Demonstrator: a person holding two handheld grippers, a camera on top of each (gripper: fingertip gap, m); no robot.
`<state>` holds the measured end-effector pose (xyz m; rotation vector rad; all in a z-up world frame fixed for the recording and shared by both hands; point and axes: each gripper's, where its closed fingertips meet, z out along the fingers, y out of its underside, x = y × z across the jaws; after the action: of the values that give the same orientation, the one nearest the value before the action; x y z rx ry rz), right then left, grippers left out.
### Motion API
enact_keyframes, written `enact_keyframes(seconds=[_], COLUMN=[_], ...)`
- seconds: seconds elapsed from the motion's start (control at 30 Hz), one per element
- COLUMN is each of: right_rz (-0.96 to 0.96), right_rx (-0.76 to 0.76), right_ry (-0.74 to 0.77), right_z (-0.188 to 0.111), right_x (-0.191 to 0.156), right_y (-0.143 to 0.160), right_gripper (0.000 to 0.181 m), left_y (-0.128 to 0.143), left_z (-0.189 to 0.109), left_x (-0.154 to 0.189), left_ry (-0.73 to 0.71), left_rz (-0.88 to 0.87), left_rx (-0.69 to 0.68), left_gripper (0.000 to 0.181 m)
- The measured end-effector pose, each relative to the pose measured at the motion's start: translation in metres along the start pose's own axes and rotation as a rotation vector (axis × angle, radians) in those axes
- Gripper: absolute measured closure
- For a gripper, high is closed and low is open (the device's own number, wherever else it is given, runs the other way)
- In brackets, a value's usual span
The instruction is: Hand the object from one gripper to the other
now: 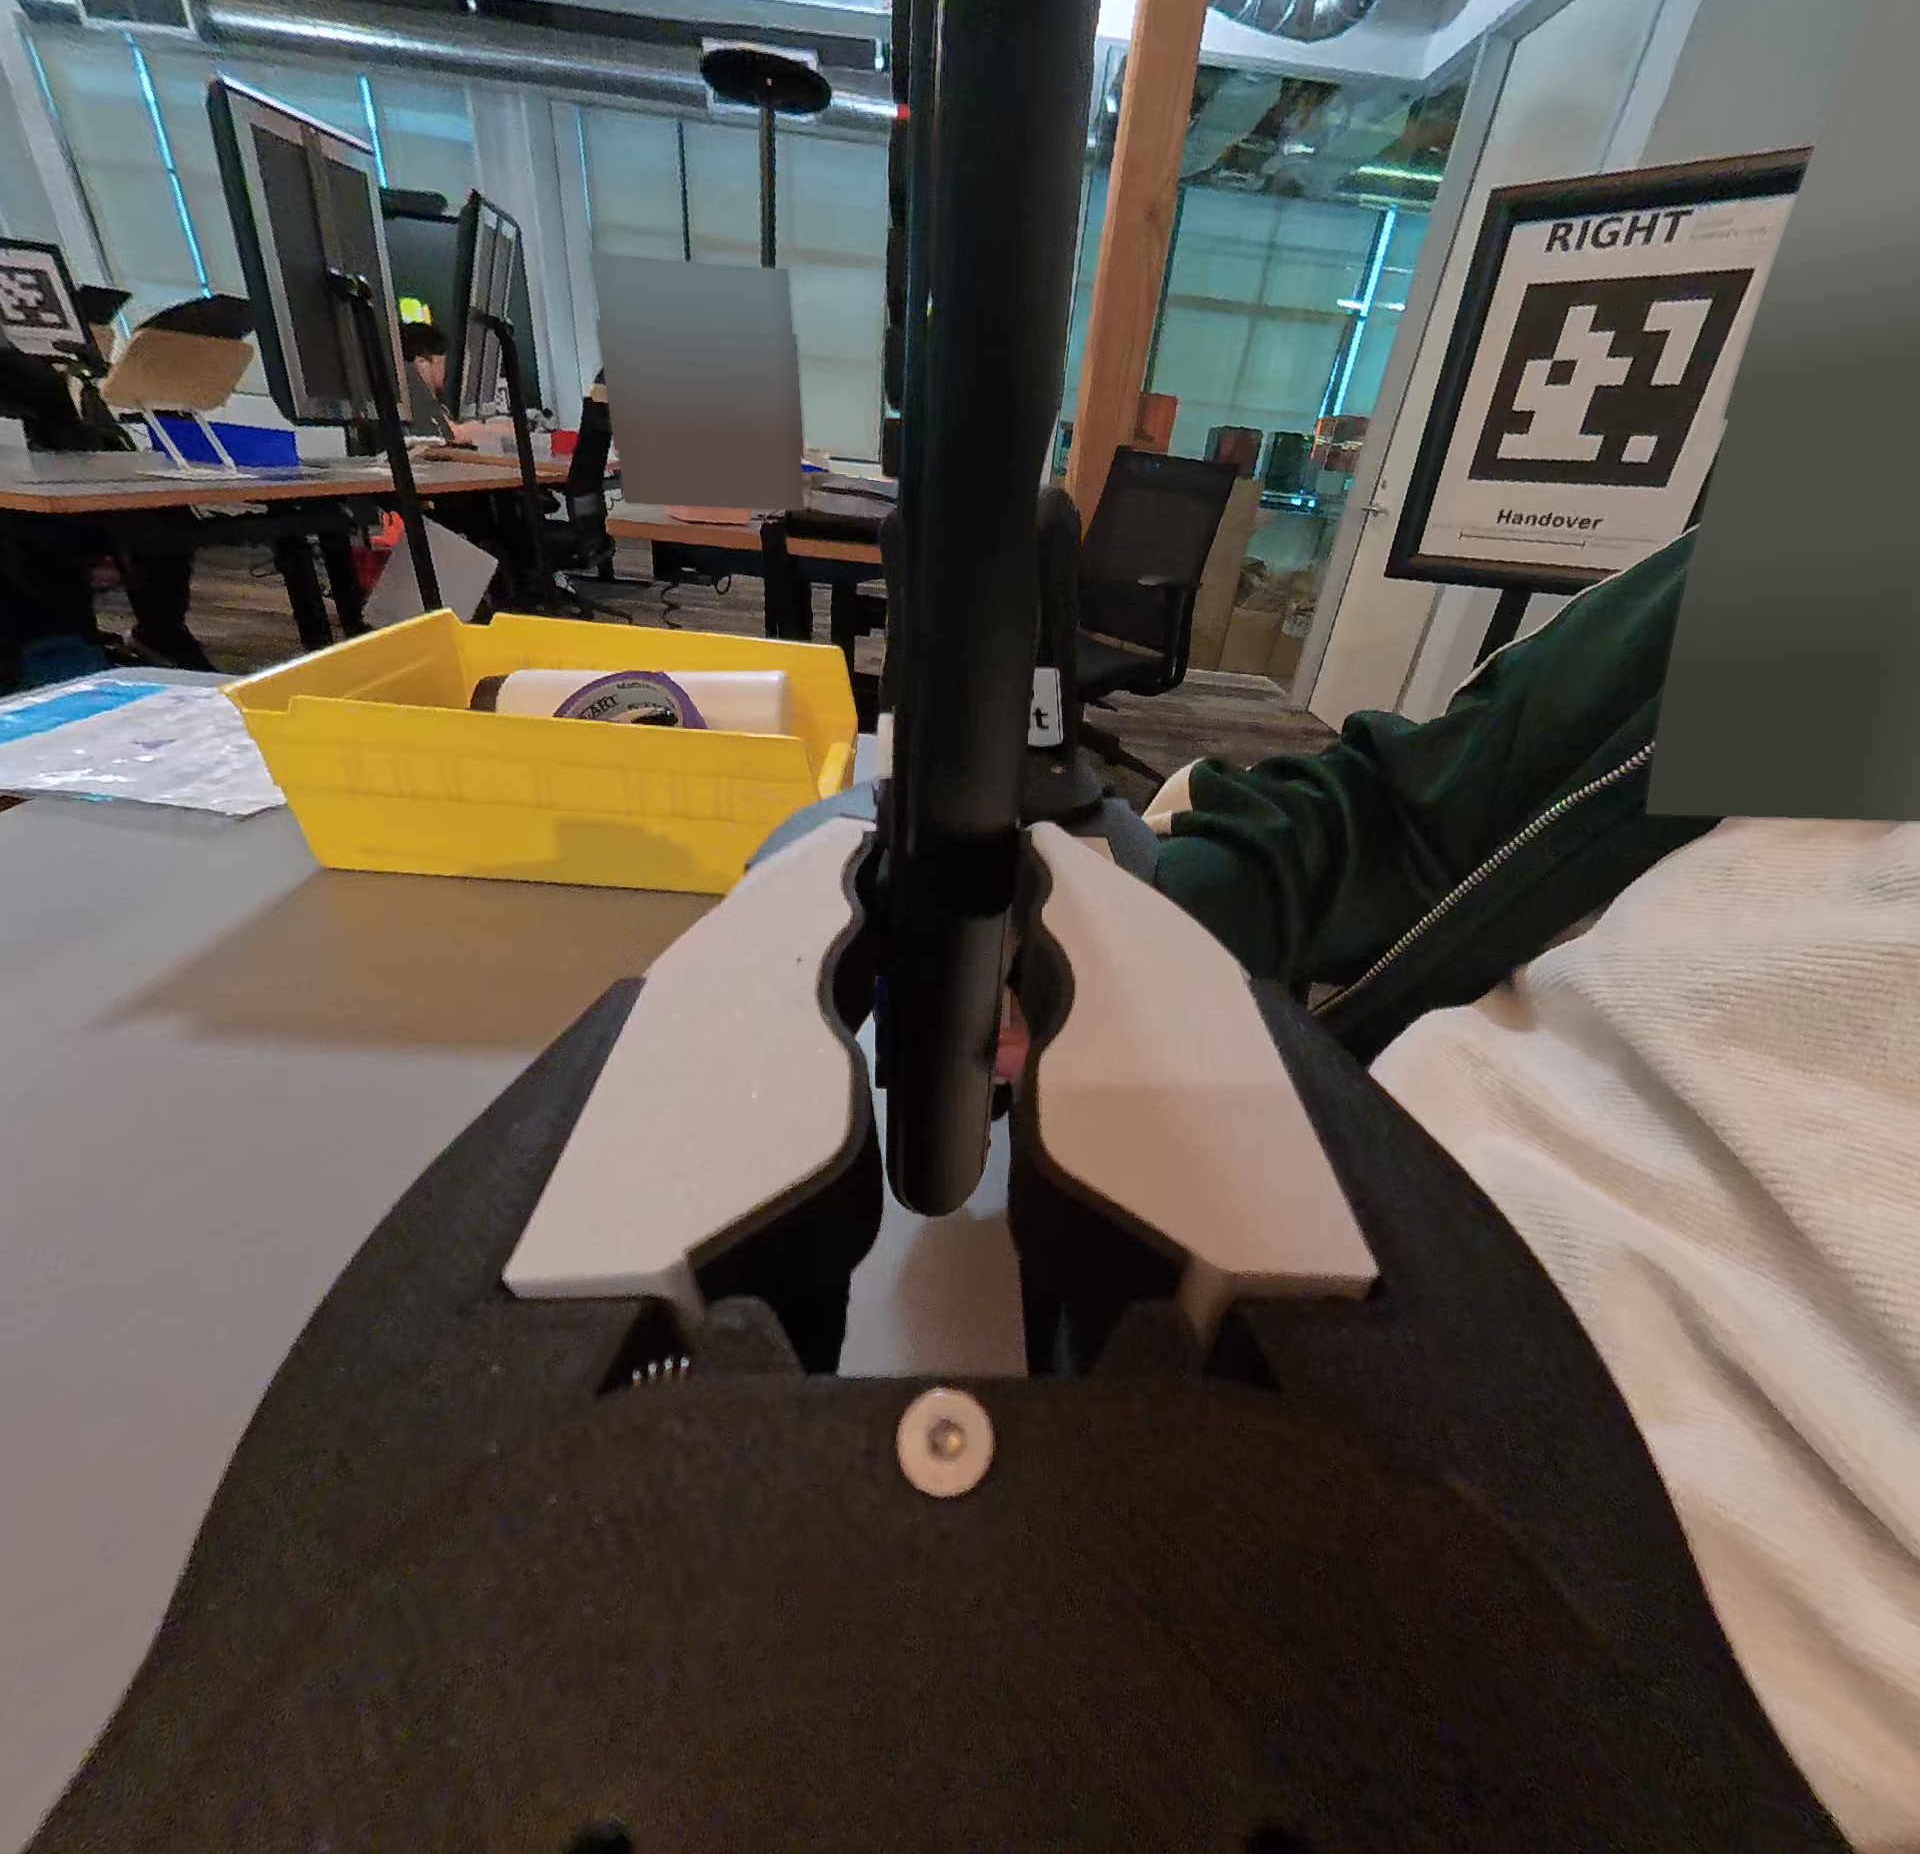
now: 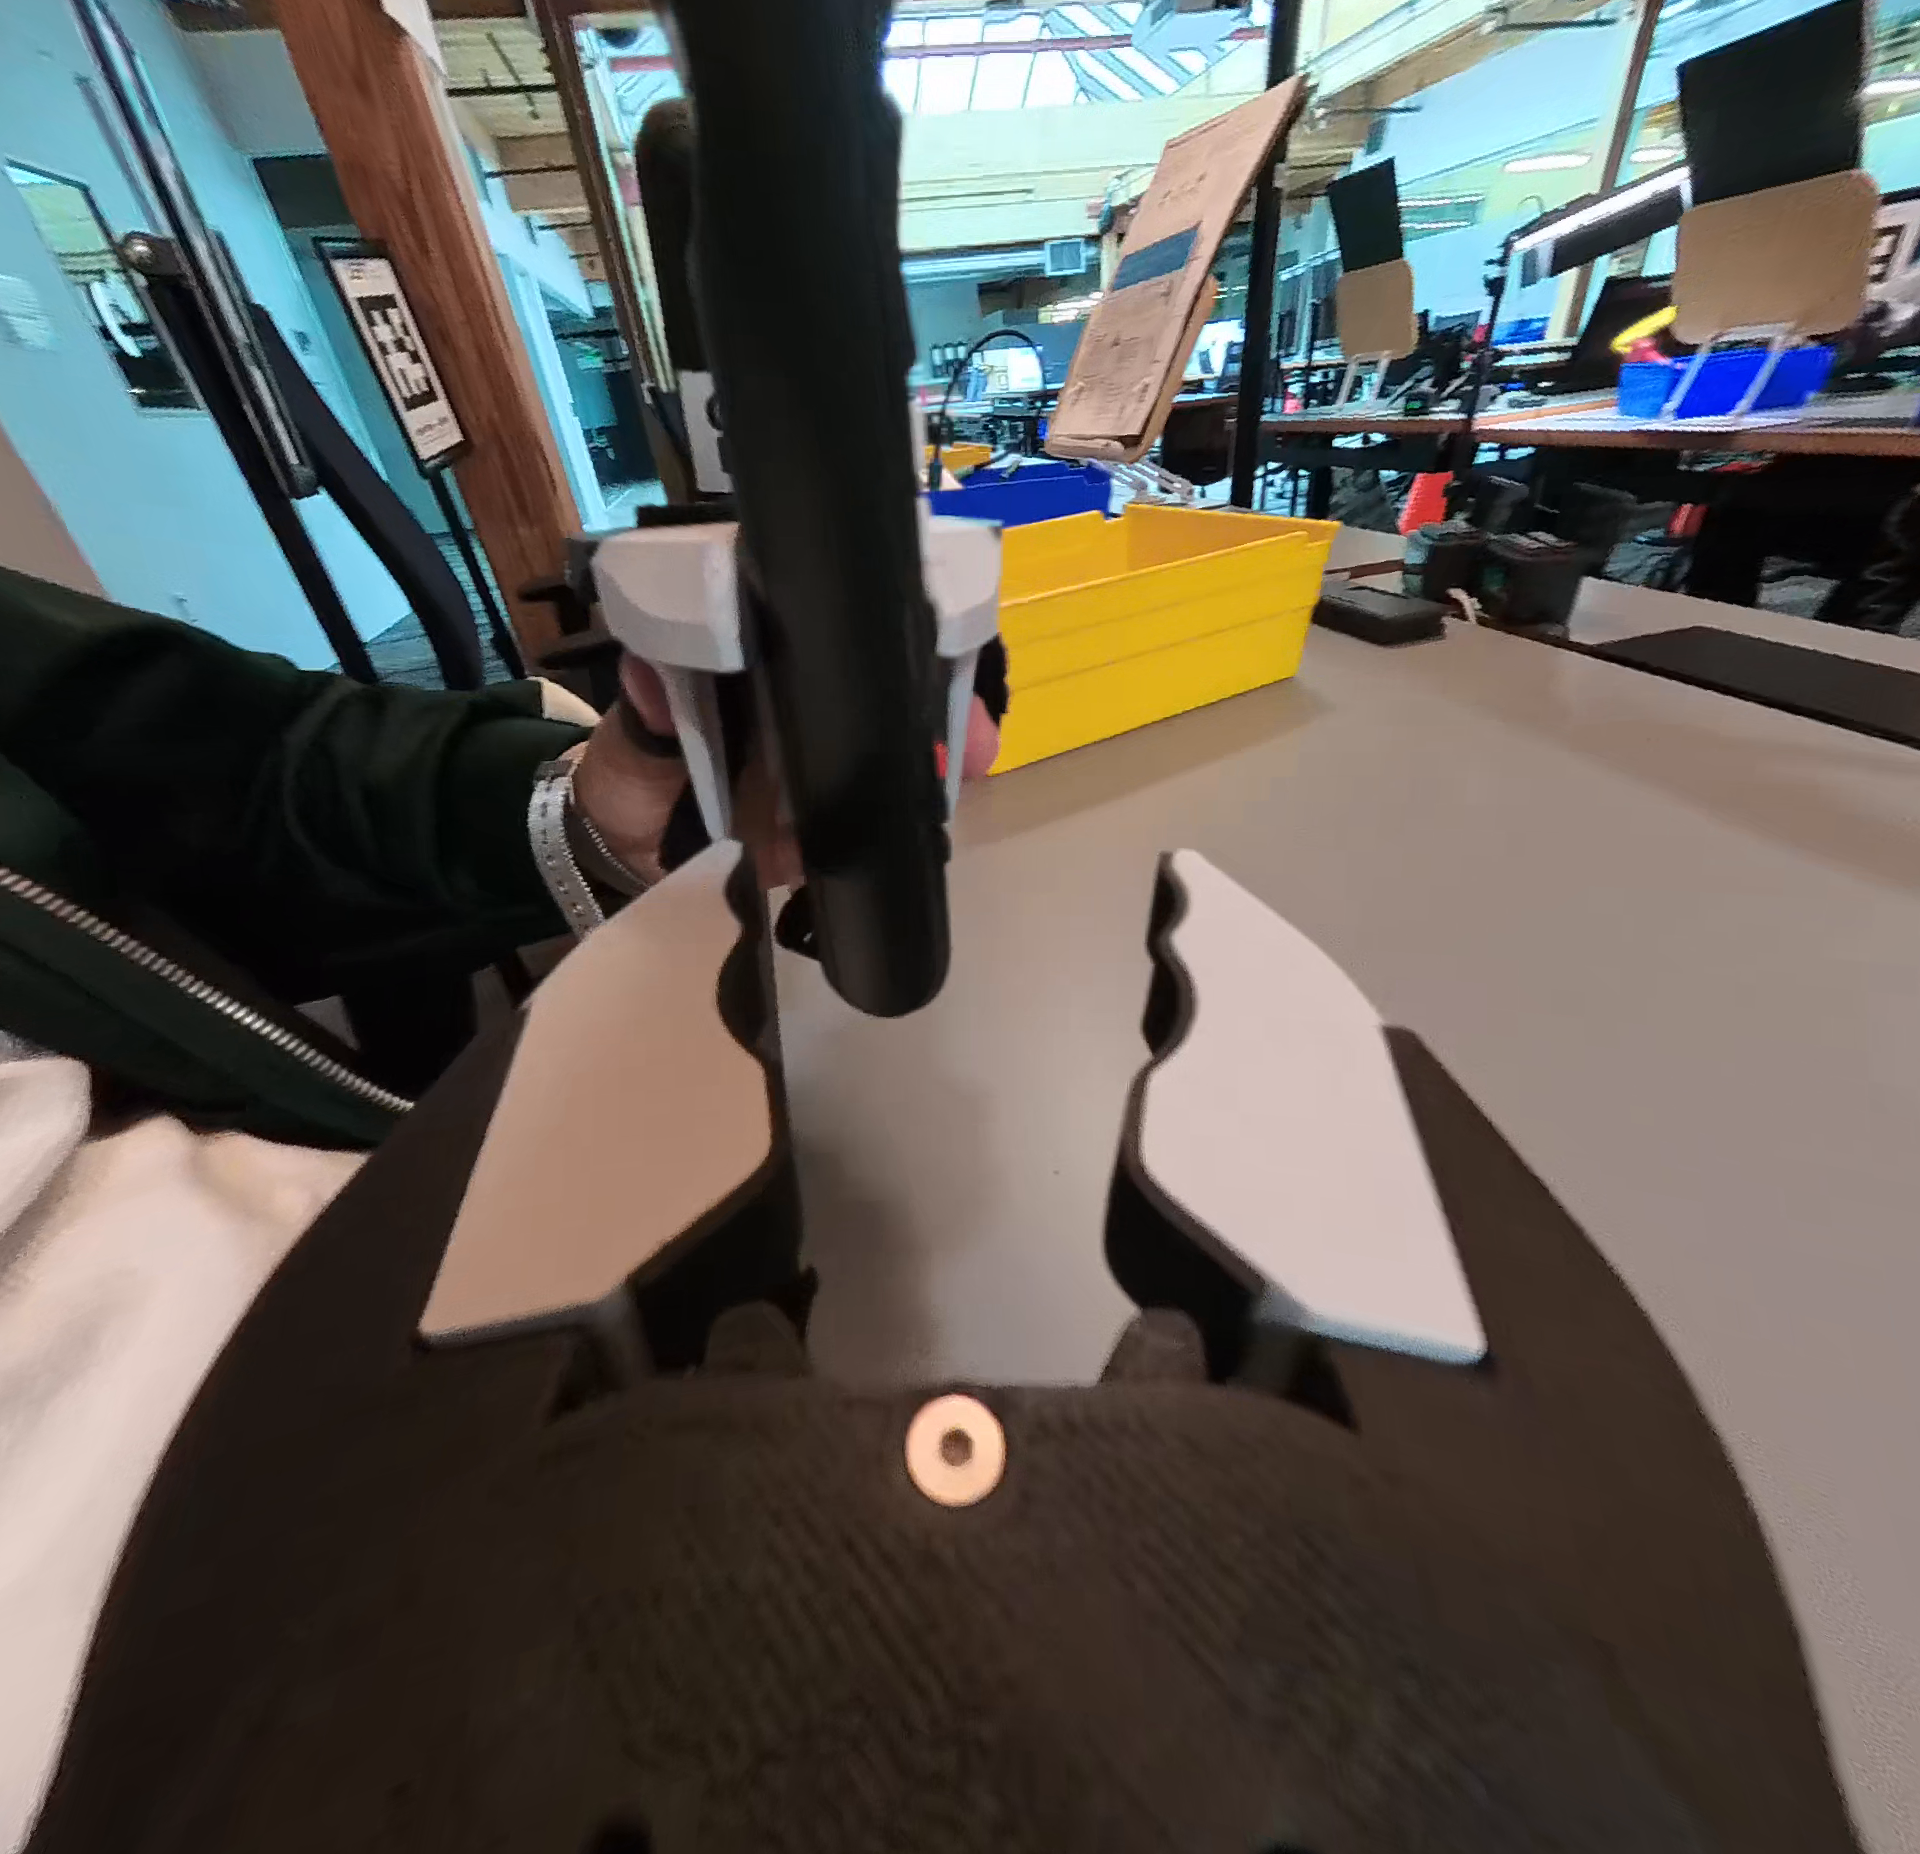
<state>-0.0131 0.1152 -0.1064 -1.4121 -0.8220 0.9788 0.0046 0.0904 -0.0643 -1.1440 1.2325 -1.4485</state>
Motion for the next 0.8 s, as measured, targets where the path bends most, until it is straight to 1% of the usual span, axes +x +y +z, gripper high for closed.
enact_keyframes(seconds=[0.1, 0.17, 0.37, 0.4, 0.5, 0.57, 0.63, 0.7, 0.8], right_rz=[-0.011, -0.028, -0.011, -0.015, -0.016, -0.019, -0.018, -0.014, 0.036], right_rx=[0.006, 0.012, 0.029, 0.033, 0.060, 0.078, 0.086, 0.083, 0.018], right_ry=[-0.042, -0.057, -0.074, -0.073, -0.066, -0.035, 0.017, 0.100, 0.256], right_z=[0.003, 0.002, 0.000, 0.000, -0.004, -0.012, -0.025, -0.043, -0.085], right_x=[-0.013, -0.019, -0.020, -0.020, -0.019, -0.014, -0.002, 0.016, 0.057], right_y=[-0.001, -0.002, -0.006, -0.008, -0.018, -0.029, -0.044, -0.062, -0.082], right_gripper=[0.129, 0.152, 0.156, 0.157, 0.157, 0.157, 0.157, 0.157, 0.157], left_y=[-0.003, -0.003, -0.008, -0.009, -0.011, -0.013, -0.012, -0.009, -0.003], left_z=[0.002, 0.003, 0.006, 0.007, 0.006, 0.003, 0.002, 0.002, 0.002], left_x=[0.003, 0.004, 0.004, 0.004, -0.003, -0.008, -0.010, -0.012, -0.016], left_ry=[-0.003, -0.018, -0.046, -0.053, -0.104, -0.137, -0.145, -0.153, -0.165], left_rz=[0.002, 0.003, 0.018, 0.020, 0.027, 0.032, 0.033, 0.026, 0.015], left_rx=[0.015, 0.024, 0.048, 0.050, 0.056, 0.073, 0.071, 0.060, 0.047], left_gripper=[0.157, 0.157, 0.155, 0.148, 0.118, 0.106, 0.104, 0.104, 0.103])
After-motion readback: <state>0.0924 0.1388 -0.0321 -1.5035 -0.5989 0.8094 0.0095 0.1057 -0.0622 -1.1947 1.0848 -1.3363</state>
